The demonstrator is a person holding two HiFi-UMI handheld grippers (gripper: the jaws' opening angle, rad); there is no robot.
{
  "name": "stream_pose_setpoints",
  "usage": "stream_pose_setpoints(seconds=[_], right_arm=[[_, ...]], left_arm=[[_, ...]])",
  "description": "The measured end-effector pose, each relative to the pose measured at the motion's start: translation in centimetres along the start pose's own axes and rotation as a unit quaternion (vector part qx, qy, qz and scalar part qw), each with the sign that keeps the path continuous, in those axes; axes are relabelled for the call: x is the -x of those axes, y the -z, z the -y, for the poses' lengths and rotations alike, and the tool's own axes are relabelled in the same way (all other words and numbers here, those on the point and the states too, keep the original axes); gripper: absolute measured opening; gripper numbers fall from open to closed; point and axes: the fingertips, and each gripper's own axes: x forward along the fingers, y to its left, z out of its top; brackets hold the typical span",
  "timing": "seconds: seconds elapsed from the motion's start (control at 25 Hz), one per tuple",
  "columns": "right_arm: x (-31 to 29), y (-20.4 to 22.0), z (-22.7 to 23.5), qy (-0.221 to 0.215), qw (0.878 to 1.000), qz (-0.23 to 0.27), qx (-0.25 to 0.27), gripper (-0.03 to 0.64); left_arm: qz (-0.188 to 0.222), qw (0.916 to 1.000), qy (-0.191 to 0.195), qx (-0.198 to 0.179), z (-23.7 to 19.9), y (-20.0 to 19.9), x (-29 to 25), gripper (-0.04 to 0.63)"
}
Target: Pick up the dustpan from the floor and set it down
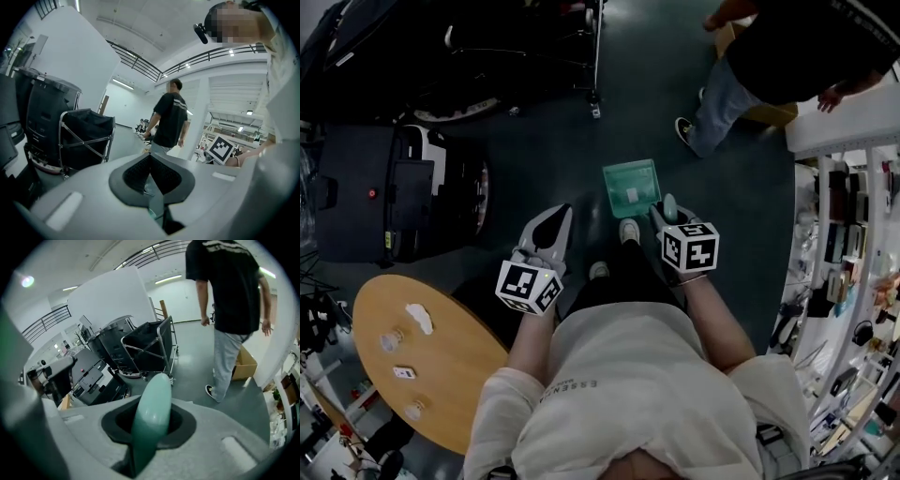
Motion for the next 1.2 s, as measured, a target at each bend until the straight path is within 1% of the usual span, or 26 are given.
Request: stream_pose_setpoints(seconds=[0.16,0.32,0.44,0.56,0.72,0.84,1.0,1.12,1.2], right_arm=[[-3.7,-1.8,2.0,0.000,1.000,-0.010,-0.005,0.049],[-7.7,-3.2,4.3,0.001,1.000,-0.022,-0.016,0.049],[-11.1,-3.7,6.1,0.000,0.999,-0.031,-0.022,0.049],[-14.7,-3.6,7.9,-0.004,0.999,-0.041,-0.023,0.049],[-18.8,-2.5,9.6,-0.008,0.998,-0.053,-0.018,0.049],[-21.0,-1.6,10.5,-0.006,0.998,-0.053,-0.025,0.049],[-23.0,-0.3,11.7,0.001,0.998,-0.047,-0.042,0.049],[-23.6,0.5,12.4,0.012,0.998,-0.043,-0.048,0.048],[-23.6,0.7,12.6,0.022,0.998,-0.041,-0.040,0.049]], left_arm=[[-0.001,1.0000,0.001,0.003,-0.9,-0.5,-3.9,0.017],[0.001,0.9999,-0.006,0.013,-2.6,-0.6,-7.7,0.017],[0.003,0.9997,-0.016,0.020,-4.4,0.1,-10.2,0.017],[-0.005,0.9993,-0.028,0.025,-5.7,1.8,-12.4,0.017],[-0.025,0.9989,-0.031,0.025,-6.8,5.6,-14.8,0.017],[-0.033,0.9982,-0.034,0.037,-7.6,8.3,-15.9,0.017],[-0.042,0.9979,-0.031,0.038,-8.5,11.5,-16.5,0.017],[-0.051,0.9973,-0.035,0.038,-8.8,12.2,-16.4,0.017],[-0.052,0.9974,-0.036,0.036,-8.9,12.3,-16.0,0.017]])
